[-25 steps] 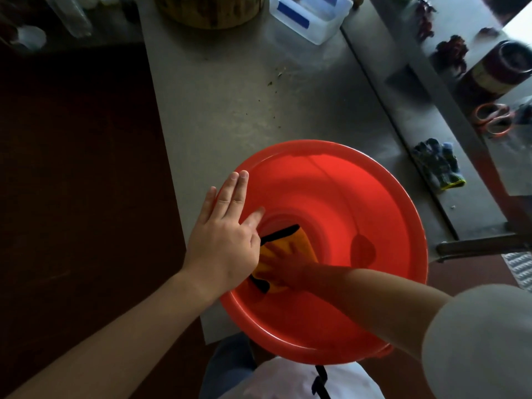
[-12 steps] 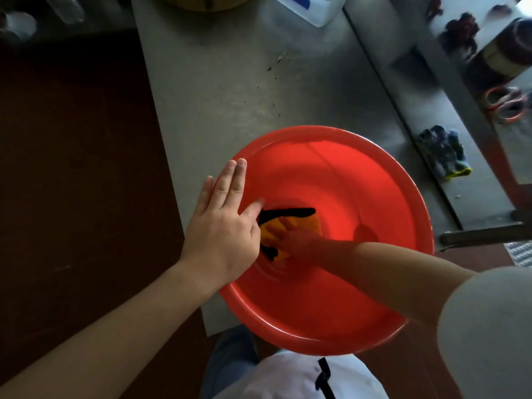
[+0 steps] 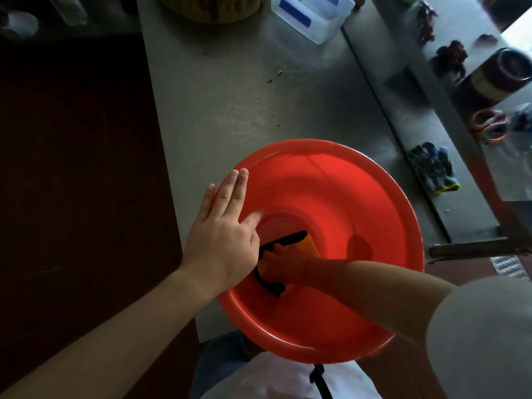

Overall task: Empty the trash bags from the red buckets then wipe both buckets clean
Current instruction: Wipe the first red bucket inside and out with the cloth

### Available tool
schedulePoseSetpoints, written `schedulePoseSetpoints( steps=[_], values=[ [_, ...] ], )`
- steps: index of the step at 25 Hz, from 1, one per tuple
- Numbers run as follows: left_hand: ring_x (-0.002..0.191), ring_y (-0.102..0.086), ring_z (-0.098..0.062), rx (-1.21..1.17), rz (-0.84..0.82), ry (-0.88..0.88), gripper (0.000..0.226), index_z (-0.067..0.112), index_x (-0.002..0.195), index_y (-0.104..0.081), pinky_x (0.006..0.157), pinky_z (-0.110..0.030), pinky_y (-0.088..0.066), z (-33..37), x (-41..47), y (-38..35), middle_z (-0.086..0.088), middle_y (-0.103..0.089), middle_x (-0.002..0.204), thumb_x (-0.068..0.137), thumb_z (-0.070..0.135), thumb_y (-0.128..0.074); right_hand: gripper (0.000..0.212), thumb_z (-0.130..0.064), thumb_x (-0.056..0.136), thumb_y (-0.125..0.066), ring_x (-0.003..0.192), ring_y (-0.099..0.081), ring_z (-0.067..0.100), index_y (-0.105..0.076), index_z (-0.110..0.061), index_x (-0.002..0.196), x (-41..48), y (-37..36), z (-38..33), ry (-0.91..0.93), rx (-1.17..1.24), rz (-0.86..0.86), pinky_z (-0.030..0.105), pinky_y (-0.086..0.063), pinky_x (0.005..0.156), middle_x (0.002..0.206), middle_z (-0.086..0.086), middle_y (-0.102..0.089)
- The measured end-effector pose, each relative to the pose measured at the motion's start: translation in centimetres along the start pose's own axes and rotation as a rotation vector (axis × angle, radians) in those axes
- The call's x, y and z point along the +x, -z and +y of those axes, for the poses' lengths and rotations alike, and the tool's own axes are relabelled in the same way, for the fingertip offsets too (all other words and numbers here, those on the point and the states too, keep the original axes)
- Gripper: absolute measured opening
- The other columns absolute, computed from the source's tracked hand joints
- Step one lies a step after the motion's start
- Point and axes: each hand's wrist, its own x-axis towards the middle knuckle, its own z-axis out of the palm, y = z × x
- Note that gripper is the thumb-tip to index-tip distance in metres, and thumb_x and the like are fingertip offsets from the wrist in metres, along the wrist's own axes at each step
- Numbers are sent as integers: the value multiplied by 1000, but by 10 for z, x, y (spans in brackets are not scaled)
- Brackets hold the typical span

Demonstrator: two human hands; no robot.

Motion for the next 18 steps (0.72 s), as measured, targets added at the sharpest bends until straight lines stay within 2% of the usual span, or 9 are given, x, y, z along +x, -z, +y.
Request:
schedulePoseSetpoints(
  steps=[1, 3, 5, 6, 10, 12, 14, 16, 18],
  values=[
    [154, 5, -30, -4, 2, -3, 51, 29, 132, -64, 122, -55, -15, 0, 1, -1, -19, -2, 166, 92, 34, -32, 40, -42, 99, -54, 122, -46, 42, -55, -27, 136, 3, 3, 6, -47, 41, -47, 51, -42, 80, 141, 11, -46],
    [154, 4, -30, -12, 12, -7, 52, 29, 132, -64, 121, -56, -17, 0, 2, -2, -19, -2, 166, 92, 34, -31, 56, -49, 97, -55, 132, -39, 39, -47, -22, 146, 5, 12, 25, -298, 236, -53, 49, -41, 94, 150, 12, -36],
    [154, 2, -30, -14, 26, -9, 51, 28, 131, -65, 121, -56, -18, 0, 2, -4, -19, -4, 166, 92, 34, -32, 54, -45, 99, -54, 136, -35, 38, -44, -27, 149, 9, 23, 49, -474, 364, 3, 49, -42, 100, 153, 9, -31],
    [154, 2, -29, -14, 31, -8, 50, 28, 131, -65, 121, -56, -18, 0, 2, -4, -19, -4, 166, 92, 33, -34, 50, -40, 101, -52, 138, -30, 39, -43, -30, 149, 11, 29, 56, -495, 389, -15, 51, -43, 102, 154, 8, -28],
    [154, 2, -29, -17, 39, -7, 49, 27, 128, -66, 121, -56, -17, 0, 2, -3, -18, -4, 166, 93, 31, -34, 48, -29, 104, -48, 137, -30, 43, -39, -27, 151, 5, 38, 48, -518, 396, -130, 52, -41, 105, 155, 10, -26],
    [154, 2, -29, -26, 39, -5, 50, 27, 129, -67, 121, -56, -18, 1, 2, -2, -19, -5, 166, 93, 32, -33, 46, -35, 106, -44, 135, -35, 44, -40, -20, 149, -8, 39, 24, -418, 287, -168, 53, -37, 107, 153, 14, -31],
    [154, 2, -29, -35, 38, -3, 50, 27, 128, -67, 121, -56, -17, 2, 1, -2, -19, -5, 165, 92, 33, -33, 43, -30, 107, -39, 135, -38, 42, -42, -12, 146, -22, 38, -5, -264, 142, -190, 55, -37, 106, 151, 17, -36],
    [154, 1, -29, -44, 42, -6, 49, 28, 127, -67, 121, -56, -17, 2, 1, -2, -19, -5, 165, 92, 33, -34, 48, -24, 105, -43, 138, -35, 43, -37, -9, 151, -27, 35, -21, -249, 153, -273, 61, -39, 103, 155, 16, -33],
    [154, 0, -29, -50, 46, -8, 49, 28, 126, -68, 121, -55, -16, 0, 1, -2, -19, -6, 165, 92, 33, -34, 54, -27, 104, -47, 138, -34, 47, -33, -11, 154, -27, 37, -20, -270, 224, -338, 64, -39, 102, 155, 15, -31]
  ],
)
